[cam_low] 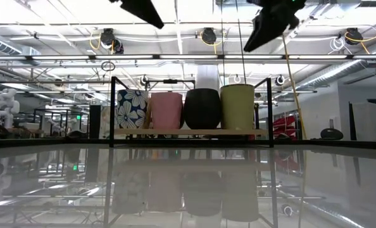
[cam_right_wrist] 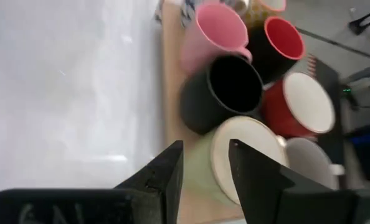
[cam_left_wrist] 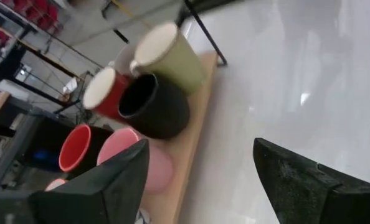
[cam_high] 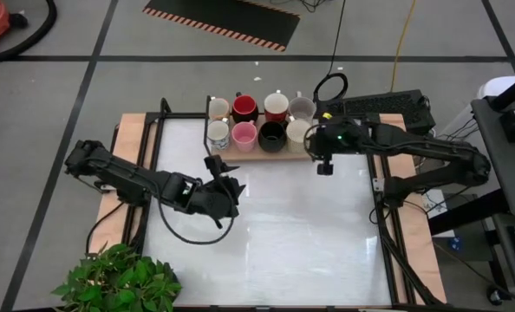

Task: Place coffee mugs
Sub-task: Return to Home Position

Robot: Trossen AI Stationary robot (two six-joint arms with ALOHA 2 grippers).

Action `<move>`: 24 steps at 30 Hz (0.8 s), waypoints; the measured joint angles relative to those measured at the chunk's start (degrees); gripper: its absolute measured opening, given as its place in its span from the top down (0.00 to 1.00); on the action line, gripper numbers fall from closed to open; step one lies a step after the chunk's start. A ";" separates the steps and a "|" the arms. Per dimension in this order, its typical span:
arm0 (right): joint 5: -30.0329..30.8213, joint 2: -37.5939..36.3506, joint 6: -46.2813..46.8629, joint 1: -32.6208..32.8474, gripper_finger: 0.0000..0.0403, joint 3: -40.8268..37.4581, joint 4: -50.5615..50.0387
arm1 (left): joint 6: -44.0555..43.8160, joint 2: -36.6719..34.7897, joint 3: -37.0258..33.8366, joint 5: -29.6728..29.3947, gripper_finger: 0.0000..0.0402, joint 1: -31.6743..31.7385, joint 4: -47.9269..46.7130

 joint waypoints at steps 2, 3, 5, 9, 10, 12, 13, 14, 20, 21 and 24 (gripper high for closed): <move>-2.31 -1.28 2.53 0.18 0.70 -0.34 0.49 | 2.20 -1.21 -2.58 0.79 0.33 1.38 5.22; -3.10 -2.01 3.28 0.37 0.70 -0.93 1.02 | 3.13 -2.13 -4.03 1.92 0.35 2.15 6.81; -4.07 -3.63 4.05 0.90 0.70 -2.96 3.58 | 4.31 -3.80 -6.69 5.05 0.42 3.83 9.22; -4.38 -7.45 4.42 1.90 0.70 -10.02 11.72 | 5.35 -8.47 -11.26 11.96 0.56 6.34 14.77; -4.30 -8.60 4.45 1.92 0.70 -12.27 14.36 | 5.67 -9.27 -12.25 13.34 0.59 6.90 16.75; -3.94 -10.55 4.46 1.91 0.70 -17.30 19.87 | 6.37 -11.61 -15.16 15.42 0.65 7.66 19.32; -3.94 -11.53 4.47 1.91 0.70 -19.63 22.74 | 6.65 -12.70 -16.70 15.84 0.67 7.86 19.57; -3.85 -12.65 4.47 1.86 0.70 -22.16 25.52 | 6.77 -13.61 -17.91 16.13 0.68 8.17 21.68; -7.06 -17.58 5.57 1.86 0.70 -35.03 36.99 | 7.67 -21.90 -27.87 21.29 0.70 10.27 30.37; -8.50 -18.30 6.04 1.86 0.70 -36.81 39.10 | 7.78 -23.66 -29.65 22.49 0.70 10.81 31.12; -12.10 -19.79 6.61 1.92 0.70 -41.89 45.64 | 8.63 -28.46 -34.18 26.13 0.70 12.28 36.35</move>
